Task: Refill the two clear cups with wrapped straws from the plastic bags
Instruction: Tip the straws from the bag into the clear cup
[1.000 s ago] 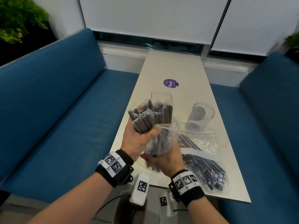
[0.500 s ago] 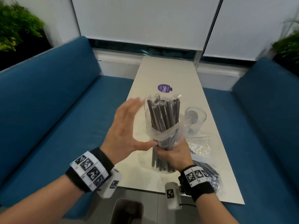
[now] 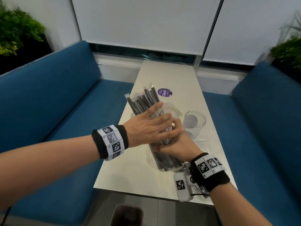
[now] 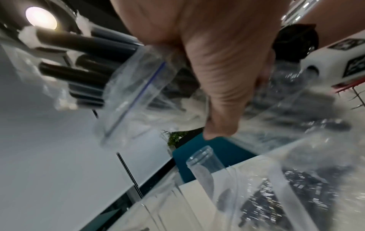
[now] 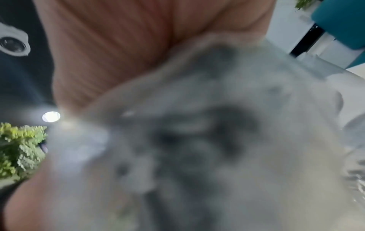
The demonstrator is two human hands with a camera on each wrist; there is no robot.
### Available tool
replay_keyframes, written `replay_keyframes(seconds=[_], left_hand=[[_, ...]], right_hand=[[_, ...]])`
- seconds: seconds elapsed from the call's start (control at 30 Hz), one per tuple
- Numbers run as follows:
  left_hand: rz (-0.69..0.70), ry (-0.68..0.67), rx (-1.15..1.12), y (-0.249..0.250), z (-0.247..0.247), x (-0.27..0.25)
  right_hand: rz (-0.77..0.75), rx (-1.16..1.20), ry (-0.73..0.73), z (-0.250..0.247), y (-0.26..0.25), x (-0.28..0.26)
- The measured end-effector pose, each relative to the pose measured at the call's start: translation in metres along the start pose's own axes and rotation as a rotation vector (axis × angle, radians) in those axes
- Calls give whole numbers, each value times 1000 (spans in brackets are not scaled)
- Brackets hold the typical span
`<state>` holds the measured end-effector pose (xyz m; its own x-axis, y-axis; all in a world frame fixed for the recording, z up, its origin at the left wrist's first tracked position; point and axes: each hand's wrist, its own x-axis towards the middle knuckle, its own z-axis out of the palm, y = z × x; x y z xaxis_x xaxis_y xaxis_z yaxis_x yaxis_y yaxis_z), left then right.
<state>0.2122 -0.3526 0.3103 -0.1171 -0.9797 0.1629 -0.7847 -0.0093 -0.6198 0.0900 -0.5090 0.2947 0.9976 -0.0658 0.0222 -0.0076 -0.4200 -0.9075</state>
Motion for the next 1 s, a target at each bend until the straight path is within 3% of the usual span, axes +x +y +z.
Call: replay_keyframes(seconds=[0.1,0.23,0.33,0.4,0.47,0.7,1.0], left_hand=[[-86,157,-32,-25,-1,5],[-388,370,-348,-45,-5,13],[-669,560,-783,-50,-13,25],[-865,570,-1145,-58,-18,34],[-970,546,-1350,-71,-14,41],[-990,483,-1449,-128,20,49],[-1084,589,-1603,-128,92,76]], right_hand=[[8,250,67,-26,-2,-5],[-126,570,-21,-49,-20,-8],[-156,412,108,-62,-40,11],[-173,168,157,-65,-49,30],[-211,56,159,-63,-63,49],[-289,-271,252,-68,-76,124],[-148,-364,271,-76,-39,170]])
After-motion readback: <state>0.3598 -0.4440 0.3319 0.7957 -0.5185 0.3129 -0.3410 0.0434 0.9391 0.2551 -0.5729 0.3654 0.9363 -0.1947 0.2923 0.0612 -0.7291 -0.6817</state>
